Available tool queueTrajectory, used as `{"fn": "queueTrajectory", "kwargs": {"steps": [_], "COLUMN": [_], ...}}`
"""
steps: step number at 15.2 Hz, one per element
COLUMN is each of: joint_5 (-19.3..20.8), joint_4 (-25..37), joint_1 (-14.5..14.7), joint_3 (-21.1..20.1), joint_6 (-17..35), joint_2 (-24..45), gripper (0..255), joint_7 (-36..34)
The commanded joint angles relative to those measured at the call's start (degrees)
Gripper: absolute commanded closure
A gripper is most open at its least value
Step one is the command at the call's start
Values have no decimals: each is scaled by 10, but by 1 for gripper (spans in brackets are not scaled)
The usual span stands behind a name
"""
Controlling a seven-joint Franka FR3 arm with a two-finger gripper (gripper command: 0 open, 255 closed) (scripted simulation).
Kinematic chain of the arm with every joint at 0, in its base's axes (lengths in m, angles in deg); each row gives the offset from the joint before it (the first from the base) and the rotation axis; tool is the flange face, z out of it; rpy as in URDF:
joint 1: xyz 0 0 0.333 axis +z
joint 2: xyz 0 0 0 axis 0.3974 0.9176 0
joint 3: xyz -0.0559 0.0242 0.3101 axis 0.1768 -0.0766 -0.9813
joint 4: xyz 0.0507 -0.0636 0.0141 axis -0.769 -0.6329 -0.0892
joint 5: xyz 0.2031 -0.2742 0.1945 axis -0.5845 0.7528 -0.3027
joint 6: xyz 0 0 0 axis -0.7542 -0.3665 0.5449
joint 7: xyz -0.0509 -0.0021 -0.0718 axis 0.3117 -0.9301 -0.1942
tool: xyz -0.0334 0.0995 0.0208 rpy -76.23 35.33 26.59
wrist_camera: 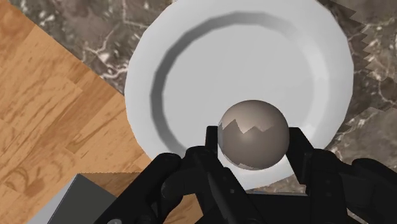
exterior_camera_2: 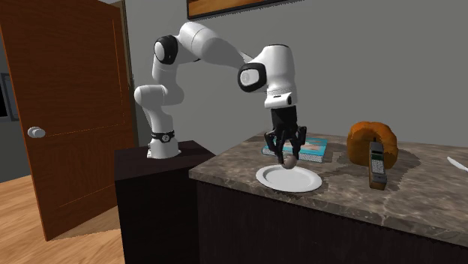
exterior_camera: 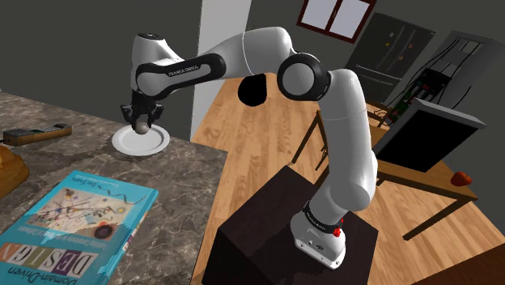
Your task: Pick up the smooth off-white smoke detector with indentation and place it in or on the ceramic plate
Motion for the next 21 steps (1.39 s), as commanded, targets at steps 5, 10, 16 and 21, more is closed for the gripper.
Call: {"fn": "queueTrajectory", "kwargs": {"steps": [5,10,16,21], "joint_5": [5,5,5,-6], "joint_4": [-4,-4,-4,-9], "joint_1": [3,3,3,-6], "joint_3": [4,4,4,-5], "joint_6": [24,24,24,-18], "joint_2": [20,20,20,-28], "gripper": [255,255,0,0], "joint_7": [-2,-2,-2,3]}}
